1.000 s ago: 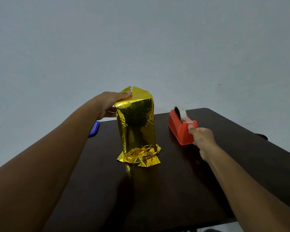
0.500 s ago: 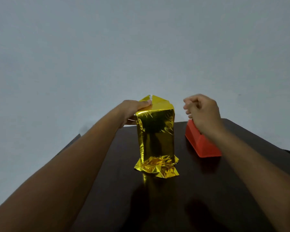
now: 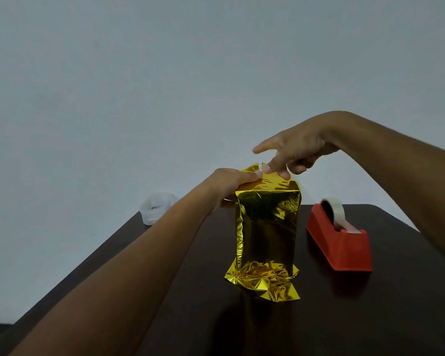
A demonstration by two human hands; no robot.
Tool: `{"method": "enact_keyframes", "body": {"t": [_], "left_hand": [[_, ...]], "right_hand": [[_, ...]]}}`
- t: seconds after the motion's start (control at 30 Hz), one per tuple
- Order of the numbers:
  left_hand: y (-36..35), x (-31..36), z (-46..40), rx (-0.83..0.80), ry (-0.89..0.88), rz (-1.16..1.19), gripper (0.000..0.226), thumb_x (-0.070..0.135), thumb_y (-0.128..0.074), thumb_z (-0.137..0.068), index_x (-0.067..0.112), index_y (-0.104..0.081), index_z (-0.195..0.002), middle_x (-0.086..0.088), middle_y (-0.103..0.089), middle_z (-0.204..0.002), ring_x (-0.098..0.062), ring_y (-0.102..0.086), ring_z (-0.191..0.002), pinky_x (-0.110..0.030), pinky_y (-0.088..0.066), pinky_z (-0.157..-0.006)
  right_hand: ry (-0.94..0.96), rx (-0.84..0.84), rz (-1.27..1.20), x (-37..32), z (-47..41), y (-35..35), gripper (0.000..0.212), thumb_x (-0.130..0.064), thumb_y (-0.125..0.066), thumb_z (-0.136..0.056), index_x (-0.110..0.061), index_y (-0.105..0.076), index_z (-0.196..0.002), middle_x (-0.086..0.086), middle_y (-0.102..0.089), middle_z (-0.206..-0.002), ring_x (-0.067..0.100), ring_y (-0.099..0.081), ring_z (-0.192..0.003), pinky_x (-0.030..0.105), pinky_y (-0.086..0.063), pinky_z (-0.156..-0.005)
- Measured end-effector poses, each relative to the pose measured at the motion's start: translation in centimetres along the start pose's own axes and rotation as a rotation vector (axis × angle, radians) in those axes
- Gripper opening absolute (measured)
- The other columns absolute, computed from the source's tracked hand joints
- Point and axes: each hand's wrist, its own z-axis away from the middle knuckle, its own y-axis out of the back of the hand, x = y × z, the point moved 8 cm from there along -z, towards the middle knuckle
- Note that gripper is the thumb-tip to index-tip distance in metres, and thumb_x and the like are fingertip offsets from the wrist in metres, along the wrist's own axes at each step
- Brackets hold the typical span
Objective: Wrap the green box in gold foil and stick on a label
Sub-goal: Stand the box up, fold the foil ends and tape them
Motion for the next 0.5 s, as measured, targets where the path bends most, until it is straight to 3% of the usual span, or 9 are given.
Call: {"method": "enact_keyframes", "body": {"t": [0.13, 0.2, 0.27, 0.33, 0.5], "left_hand": [[0.0, 0.1, -0.1, 0.005, -0.01, -0.034, 0.055, 0.055, -0.074, -0.082, 0.011, -0.068, -0.114, -0.006, -0.066, -0.112, -0.019, -0.062, -0.098, -0.029, -0.053, -0.072], [0.1, -0.1, -0.2, 0.003, -0.002, -0.034, 0.056, 0.058, -0.076, -0.08, 0.011, -0.07, -0.111, -0.008, -0.069, -0.113, -0.023, -0.066, -0.102, -0.033, -0.058, -0.079], [0.1, -0.2, -0.3, 0.002, 0.002, -0.03, 0.057, 0.059, -0.076, -0.079, 0.01, -0.071, -0.109, -0.01, -0.07, -0.112, -0.024, -0.068, -0.103, -0.035, -0.058, -0.084], [0.3, -0.4, -0.3, 0.001, 0.003, -0.015, 0.058, 0.06, -0.077, -0.078, 0.009, -0.071, -0.107, -0.011, -0.071, -0.111, -0.025, -0.069, -0.104, -0.032, -0.059, -0.078], [0.2, -0.5, -0.3, 0.002, 0.004, -0.003, 0.059, 0.062, -0.078, -0.076, 0.009, -0.071, -0.101, -0.013, -0.069, -0.106, -0.024, -0.067, -0.097, -0.028, -0.055, -0.068]], "right_hand": [[-0.118, 0.042, 0.134, 0.7, -1.2, -0.1, 0.08, -0.039, -0.076, -0.088, -0.017, -0.036, -0.154, 0.001, -0.062, -0.066, 0.011, -0.042, -0.046, 0.023, -0.028, -0.046], [-0.181, 0.055, 0.174, 1.5, -1.6, -0.2, 0.081, -0.048, -0.078, -0.083, -0.007, -0.047, -0.146, 0.002, -0.059, -0.071, 0.011, -0.038, -0.046, 0.021, -0.027, -0.045], [-0.239, 0.093, 0.183, 2.5, -1.6, 0.0, 0.086, -0.059, -0.078, -0.077, -0.004, -0.054, -0.139, 0.003, -0.06, -0.076, 0.013, -0.037, -0.048, 0.022, -0.028, -0.047], [-0.287, 0.154, 0.203, 4.0, -1.0, 0.5, 0.09, -0.071, -0.074, -0.071, -0.004, -0.058, -0.129, 0.004, -0.059, -0.081, 0.015, -0.036, -0.051, 0.026, -0.03, -0.051], [-0.238, 0.276, -0.151, 8.9, 1.2, 0.1, 0.078, -0.068, -0.075, -0.073, -0.015, -0.056, -0.126, 0.008, -0.064, -0.097, 0.015, -0.043, -0.06, 0.024, -0.031, -0.05]]}}
